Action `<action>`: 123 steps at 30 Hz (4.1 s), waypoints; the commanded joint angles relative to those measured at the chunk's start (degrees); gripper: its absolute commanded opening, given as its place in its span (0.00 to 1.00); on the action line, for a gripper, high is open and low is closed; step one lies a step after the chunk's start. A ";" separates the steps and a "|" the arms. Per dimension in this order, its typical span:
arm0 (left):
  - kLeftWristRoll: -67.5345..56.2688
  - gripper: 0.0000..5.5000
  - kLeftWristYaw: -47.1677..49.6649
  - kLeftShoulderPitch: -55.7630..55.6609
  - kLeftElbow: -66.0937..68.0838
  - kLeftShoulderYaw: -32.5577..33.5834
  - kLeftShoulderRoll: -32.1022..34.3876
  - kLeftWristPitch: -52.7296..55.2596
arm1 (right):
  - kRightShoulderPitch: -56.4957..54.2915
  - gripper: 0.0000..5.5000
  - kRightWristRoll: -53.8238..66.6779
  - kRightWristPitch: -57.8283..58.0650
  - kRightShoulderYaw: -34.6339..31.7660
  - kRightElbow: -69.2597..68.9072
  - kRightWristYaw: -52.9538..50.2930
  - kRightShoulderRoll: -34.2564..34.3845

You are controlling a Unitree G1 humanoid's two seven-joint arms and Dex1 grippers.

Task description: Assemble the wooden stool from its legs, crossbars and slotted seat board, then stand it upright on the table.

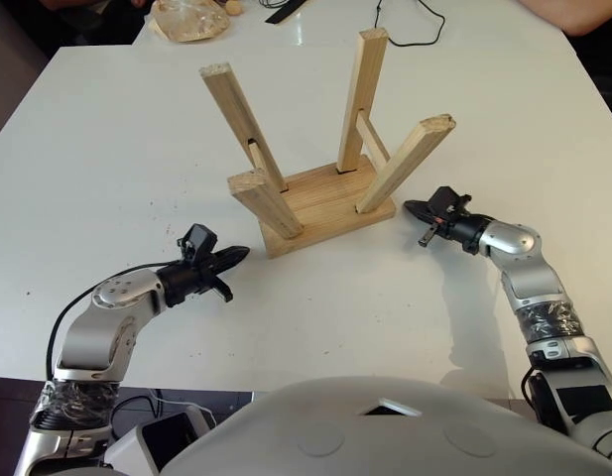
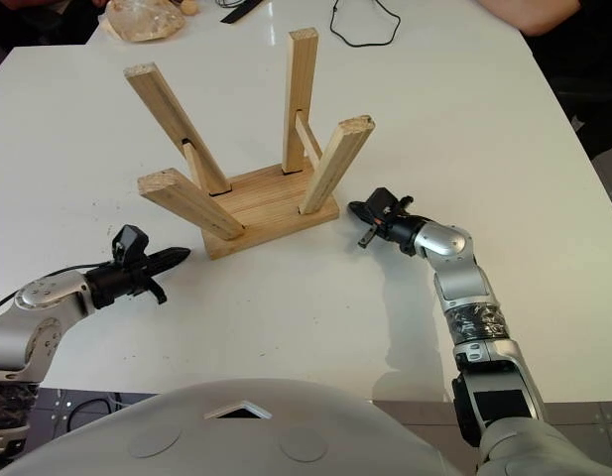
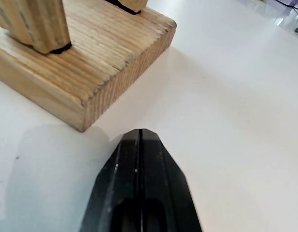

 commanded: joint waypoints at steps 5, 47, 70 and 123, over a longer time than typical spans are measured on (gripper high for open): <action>1.90 0.01 0.40 1.86 1.43 -3.56 -0.22 3.27 | -3.09 0.00 -1.97 -0.47 3.90 3.89 2.02 0.19; -17.37 0.01 0.38 -1.74 -20.90 6.20 -2.59 15.77 | 15.71 0.00 26.61 24.18 -6.85 -44.96 18.70 -16.42; -19.62 0.01 3.07 -9.77 -21.39 9.93 -1.58 17.52 | 8.32 0.00 26.61 25.41 -13.20 -41.58 18.64 -17.56; 15.08 0.46 -33.78 -36.89 43.49 -12.98 -4.16 -40.23 | -14.14 0.38 9.94 5.52 5.47 7.00 32.19 -7.42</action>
